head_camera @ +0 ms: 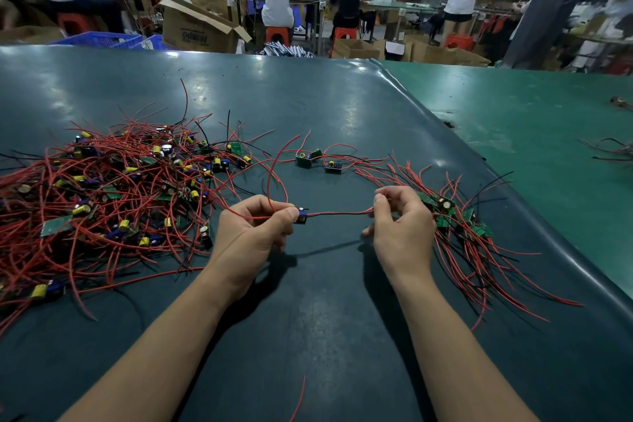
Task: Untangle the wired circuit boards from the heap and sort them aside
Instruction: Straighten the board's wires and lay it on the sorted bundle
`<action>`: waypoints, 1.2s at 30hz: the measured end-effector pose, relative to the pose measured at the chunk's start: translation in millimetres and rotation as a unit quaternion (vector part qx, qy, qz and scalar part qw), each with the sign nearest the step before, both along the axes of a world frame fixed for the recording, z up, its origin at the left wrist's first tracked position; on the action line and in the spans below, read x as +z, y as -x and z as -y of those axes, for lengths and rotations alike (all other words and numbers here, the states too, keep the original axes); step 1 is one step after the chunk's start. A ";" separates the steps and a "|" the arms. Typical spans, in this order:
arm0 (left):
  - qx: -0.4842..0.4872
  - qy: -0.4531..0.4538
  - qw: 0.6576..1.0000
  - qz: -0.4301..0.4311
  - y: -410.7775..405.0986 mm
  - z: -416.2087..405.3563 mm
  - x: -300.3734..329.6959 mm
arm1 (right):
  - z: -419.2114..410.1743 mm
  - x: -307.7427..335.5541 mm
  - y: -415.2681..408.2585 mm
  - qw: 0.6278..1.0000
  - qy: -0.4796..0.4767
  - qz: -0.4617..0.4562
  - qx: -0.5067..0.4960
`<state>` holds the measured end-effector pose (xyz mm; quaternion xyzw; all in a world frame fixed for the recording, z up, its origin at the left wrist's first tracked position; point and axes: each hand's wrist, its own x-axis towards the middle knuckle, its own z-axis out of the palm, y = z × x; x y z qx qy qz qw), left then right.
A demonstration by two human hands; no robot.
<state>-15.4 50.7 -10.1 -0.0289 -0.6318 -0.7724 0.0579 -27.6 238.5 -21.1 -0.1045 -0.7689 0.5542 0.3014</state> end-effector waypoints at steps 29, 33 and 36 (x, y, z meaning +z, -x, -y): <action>-0.159 -0.123 0.975 0.091 -8.7 -3.9 10.0 | 29.5 17.5 -22.8 0.889 0.219 0.148 0.374; -0.190 -0.041 0.977 0.087 -10.3 -6.0 3.6 | 26.2 18.4 -22.6 0.897 0.232 0.131 0.352; -0.212 0.021 0.975 0.065 -12.5 -4.3 2.1 | 24.2 20.9 -23.2 0.885 0.265 0.139 0.357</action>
